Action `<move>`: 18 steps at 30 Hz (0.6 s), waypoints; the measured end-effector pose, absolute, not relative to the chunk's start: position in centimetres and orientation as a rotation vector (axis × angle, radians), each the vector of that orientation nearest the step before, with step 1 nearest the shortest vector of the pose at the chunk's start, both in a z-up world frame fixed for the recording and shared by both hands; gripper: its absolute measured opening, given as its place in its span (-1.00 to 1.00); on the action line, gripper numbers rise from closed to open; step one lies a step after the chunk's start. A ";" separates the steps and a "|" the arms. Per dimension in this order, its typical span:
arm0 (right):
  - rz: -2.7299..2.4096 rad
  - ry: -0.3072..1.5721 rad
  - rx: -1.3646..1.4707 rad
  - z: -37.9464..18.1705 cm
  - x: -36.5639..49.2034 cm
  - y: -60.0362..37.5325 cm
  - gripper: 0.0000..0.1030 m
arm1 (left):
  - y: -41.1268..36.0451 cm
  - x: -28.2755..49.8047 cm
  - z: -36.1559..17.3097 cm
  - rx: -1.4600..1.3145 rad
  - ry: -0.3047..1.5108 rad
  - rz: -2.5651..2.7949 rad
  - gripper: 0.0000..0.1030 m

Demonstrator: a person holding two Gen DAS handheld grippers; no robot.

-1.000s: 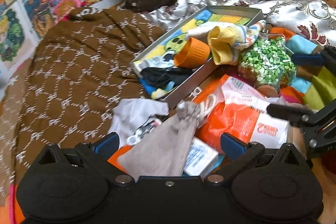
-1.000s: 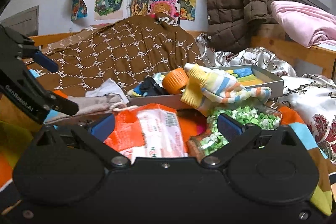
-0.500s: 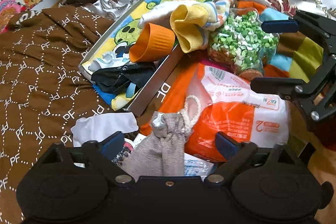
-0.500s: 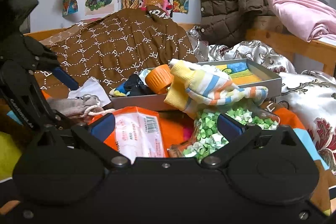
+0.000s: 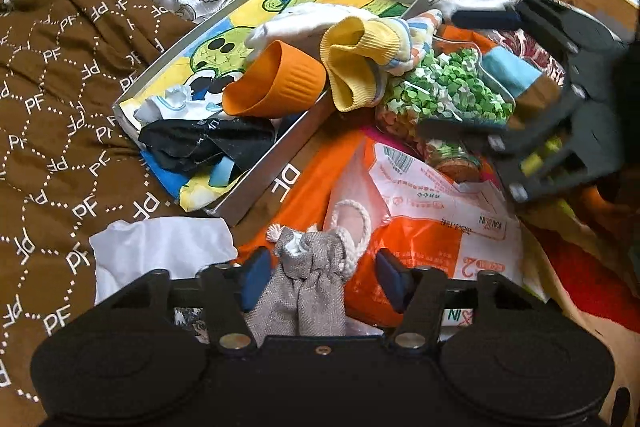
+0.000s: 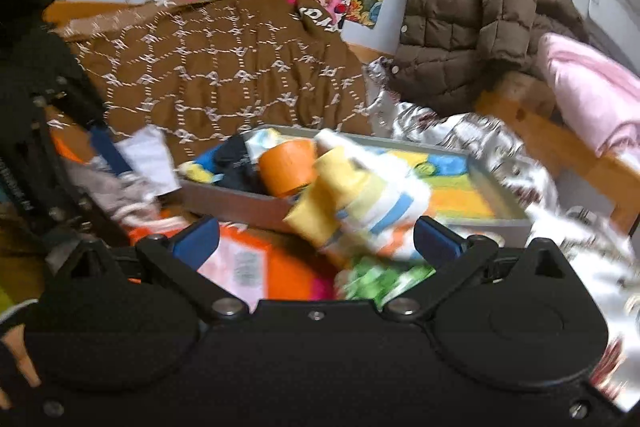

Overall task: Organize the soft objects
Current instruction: 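Grasp the beige drawstring pouch with the left gripper while the right gripper grasps the yellow striped sock, then carry the pouch and yellow sock into the cartoon tray and open both grippers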

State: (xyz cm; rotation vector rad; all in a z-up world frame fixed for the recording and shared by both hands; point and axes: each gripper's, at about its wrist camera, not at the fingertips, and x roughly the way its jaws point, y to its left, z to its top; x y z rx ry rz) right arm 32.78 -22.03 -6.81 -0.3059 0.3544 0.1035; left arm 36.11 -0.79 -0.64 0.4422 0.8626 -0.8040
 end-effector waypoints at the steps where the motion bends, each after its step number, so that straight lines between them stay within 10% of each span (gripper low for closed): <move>1: 0.097 0.350 -0.326 -6.5 33.4 -22.0 0.99 | -0.7 36.2 -0.8 0.431 0.863 -0.805 0.00; 14: 0.088 0.449 -0.459 -5.6 40.3 -20.9 0.48 | 1.0 36.9 0.6 0.294 0.849 -0.815 -0.19; 18: 0.086 0.477 -0.493 -6.2 41.1 -20.9 -0.05 | 1.6 36.7 1.0 0.283 0.842 -0.808 -0.20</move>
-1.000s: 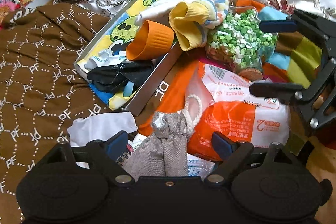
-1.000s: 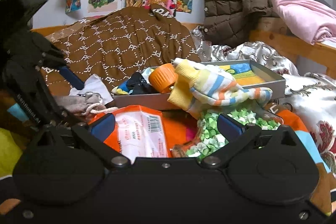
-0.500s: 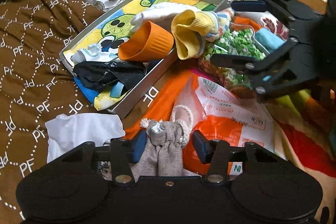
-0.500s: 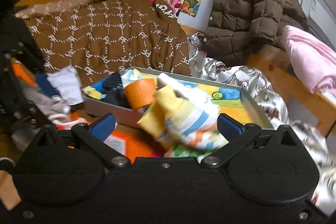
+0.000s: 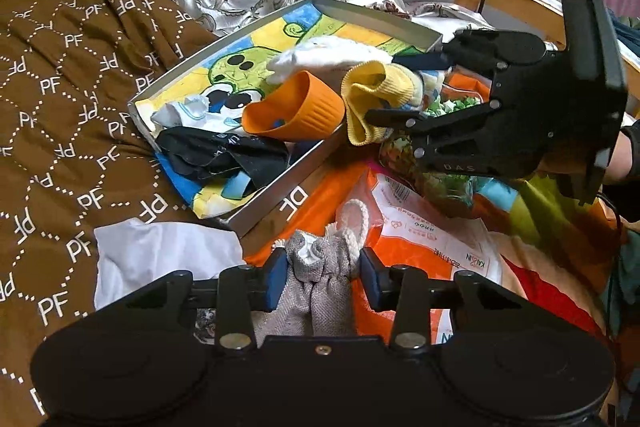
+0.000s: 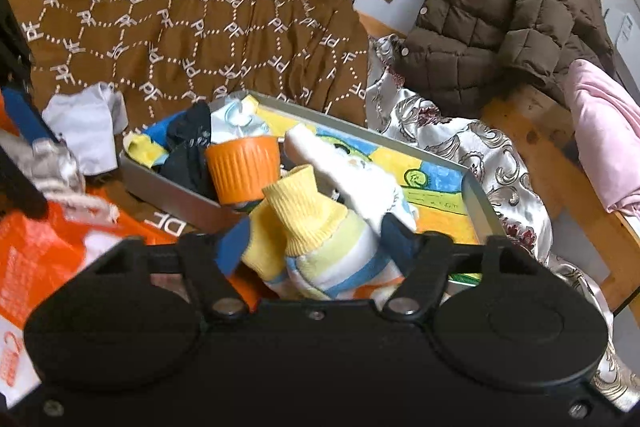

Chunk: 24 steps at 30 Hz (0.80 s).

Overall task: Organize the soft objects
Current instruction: 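Carry the pouch and yellow sock into the cartoon tray and open both grippers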

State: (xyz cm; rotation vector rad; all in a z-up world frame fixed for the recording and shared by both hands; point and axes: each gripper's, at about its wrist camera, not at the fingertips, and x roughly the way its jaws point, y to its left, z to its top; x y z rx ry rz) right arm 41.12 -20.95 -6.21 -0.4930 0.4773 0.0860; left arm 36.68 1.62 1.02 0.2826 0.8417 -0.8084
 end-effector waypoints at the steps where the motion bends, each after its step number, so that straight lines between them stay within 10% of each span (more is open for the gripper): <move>1: 0.084 0.482 -0.504 -6.4 41.3 -20.9 -0.23 | 1.9 36.7 1.1 0.278 0.841 -0.806 -0.21; 7: 0.073 0.494 -0.505 -6.9 41.2 -21.6 -0.82 | 3.5 36.9 1.8 0.212 0.838 -0.779 -0.23; 24: 0.079 0.418 -0.454 -2.8 37.6 -22.3 -0.94 | 2.2 38.9 6.1 0.066 0.654 -0.744 -0.27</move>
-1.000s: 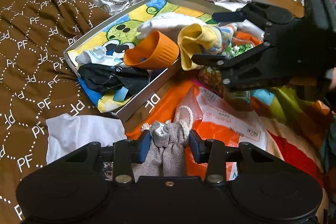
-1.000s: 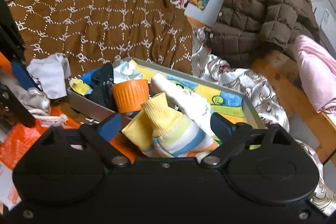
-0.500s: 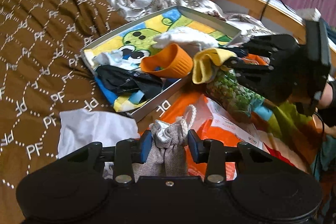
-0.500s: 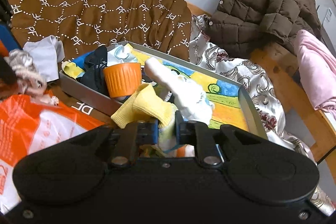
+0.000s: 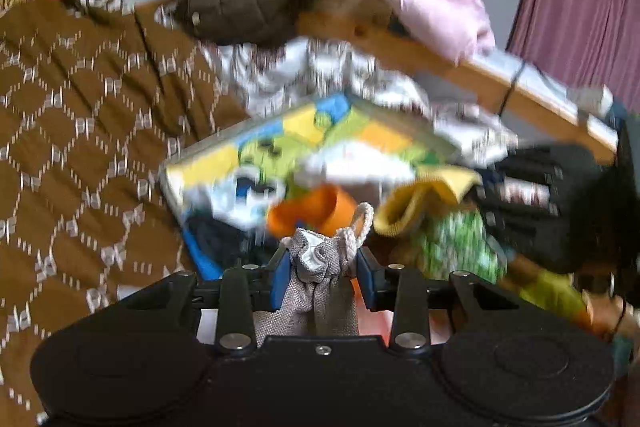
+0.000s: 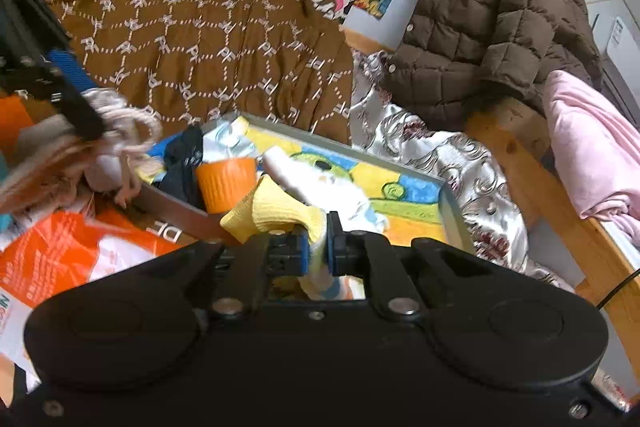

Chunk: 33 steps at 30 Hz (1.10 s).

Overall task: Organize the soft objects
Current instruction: 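Carry the pouch and yellow sock into the cartoon tray and open both grippers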

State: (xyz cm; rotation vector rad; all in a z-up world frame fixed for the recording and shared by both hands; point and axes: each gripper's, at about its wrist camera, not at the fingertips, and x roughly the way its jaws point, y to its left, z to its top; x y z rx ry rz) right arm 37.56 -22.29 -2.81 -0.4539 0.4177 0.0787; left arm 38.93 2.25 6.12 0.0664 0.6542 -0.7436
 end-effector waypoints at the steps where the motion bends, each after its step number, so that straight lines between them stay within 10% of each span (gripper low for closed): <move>1: 0.079 0.412 -0.446 -2.3 37.5 -22.7 -0.95 | 1.9 39.3 6.7 0.045 0.633 -0.741 -0.27; 33: -0.101 0.222 -0.181 8.4 47.9 -32.8 -0.95 | -9.5 49.8 4.2 -0.376 0.534 -0.492 -0.27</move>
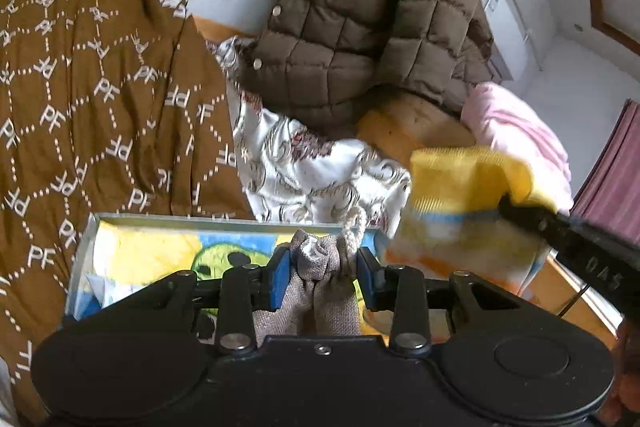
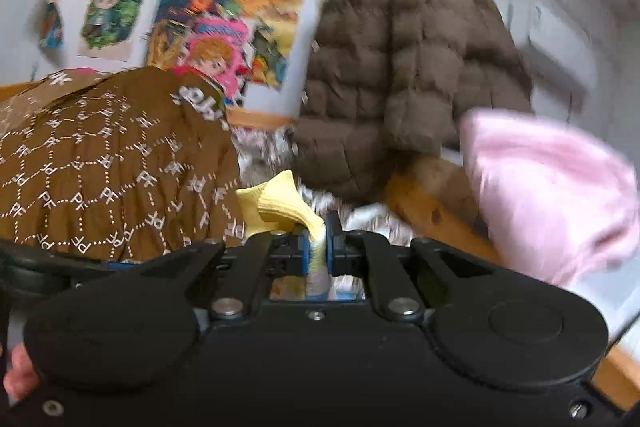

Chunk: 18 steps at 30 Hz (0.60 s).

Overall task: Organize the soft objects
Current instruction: 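Carry the pouch and yellow sock into the cartoon tray and open both grippers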

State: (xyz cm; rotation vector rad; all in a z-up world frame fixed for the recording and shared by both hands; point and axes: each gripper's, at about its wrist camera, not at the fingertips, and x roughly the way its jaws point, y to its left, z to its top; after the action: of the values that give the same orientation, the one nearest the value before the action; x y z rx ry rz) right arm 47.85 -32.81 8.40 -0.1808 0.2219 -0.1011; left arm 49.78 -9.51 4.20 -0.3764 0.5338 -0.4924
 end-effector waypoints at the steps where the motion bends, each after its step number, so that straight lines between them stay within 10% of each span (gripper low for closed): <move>1: -0.105 0.250 -0.145 7.8 48.1 -33.5 -0.95 | -9.8 49.8 3.9 -0.374 0.543 -0.494 -0.27; 18: -0.110 0.584 0.006 -1.4 47.6 -38.3 -0.66 | -13.9 49.7 0.2 -0.214 0.685 -0.473 -0.17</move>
State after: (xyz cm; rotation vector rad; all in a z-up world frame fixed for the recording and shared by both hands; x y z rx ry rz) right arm 47.59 -38.28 -1.36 0.0060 0.5844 -0.1098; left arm 49.70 -13.87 0.17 -0.2135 0.6851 -0.4726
